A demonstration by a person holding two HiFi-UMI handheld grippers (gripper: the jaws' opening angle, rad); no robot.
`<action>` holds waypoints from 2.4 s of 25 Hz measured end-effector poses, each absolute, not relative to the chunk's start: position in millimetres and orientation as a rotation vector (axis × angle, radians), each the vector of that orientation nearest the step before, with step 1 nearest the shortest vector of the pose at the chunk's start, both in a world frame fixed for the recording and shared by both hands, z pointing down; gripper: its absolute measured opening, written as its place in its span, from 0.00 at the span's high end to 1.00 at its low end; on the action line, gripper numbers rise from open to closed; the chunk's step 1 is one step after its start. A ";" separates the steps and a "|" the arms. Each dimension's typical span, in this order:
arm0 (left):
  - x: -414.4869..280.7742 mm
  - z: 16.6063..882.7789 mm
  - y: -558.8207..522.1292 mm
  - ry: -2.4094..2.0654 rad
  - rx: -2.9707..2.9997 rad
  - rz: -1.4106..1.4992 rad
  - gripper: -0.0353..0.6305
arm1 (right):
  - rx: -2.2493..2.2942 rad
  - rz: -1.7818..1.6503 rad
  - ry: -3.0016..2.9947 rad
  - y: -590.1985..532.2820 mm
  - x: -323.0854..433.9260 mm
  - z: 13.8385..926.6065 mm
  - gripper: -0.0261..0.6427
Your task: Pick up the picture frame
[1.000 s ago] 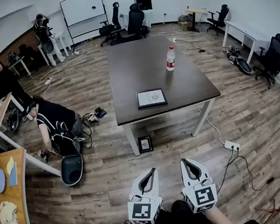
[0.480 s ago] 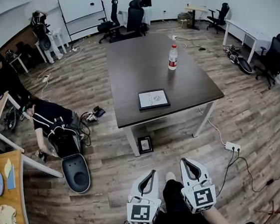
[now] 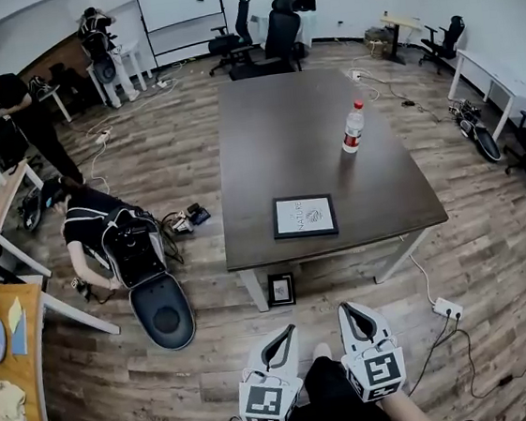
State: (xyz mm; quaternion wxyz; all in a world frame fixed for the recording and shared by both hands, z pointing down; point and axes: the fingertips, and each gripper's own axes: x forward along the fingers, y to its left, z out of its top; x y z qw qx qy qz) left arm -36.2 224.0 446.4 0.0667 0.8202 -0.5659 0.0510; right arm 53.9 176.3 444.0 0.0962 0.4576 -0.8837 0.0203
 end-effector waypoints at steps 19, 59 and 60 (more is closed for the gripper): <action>-3.3 457.1 45.8 -1.802 2.366 0.182 0.93 | 1.174 0.104 -2.701 -1.2 75.1 452.7 0.95; -102.7 520.1 -132.4 -1.309 2.461 0.343 0.93 | 1.250 0.472 -2.472 -153.1 -30.2 522.5 0.78; -103.4 520.4 -135.2 -1.303 2.460 0.336 0.93 | 1.239 0.490 -2.473 -154.7 -31.2 523.3 0.71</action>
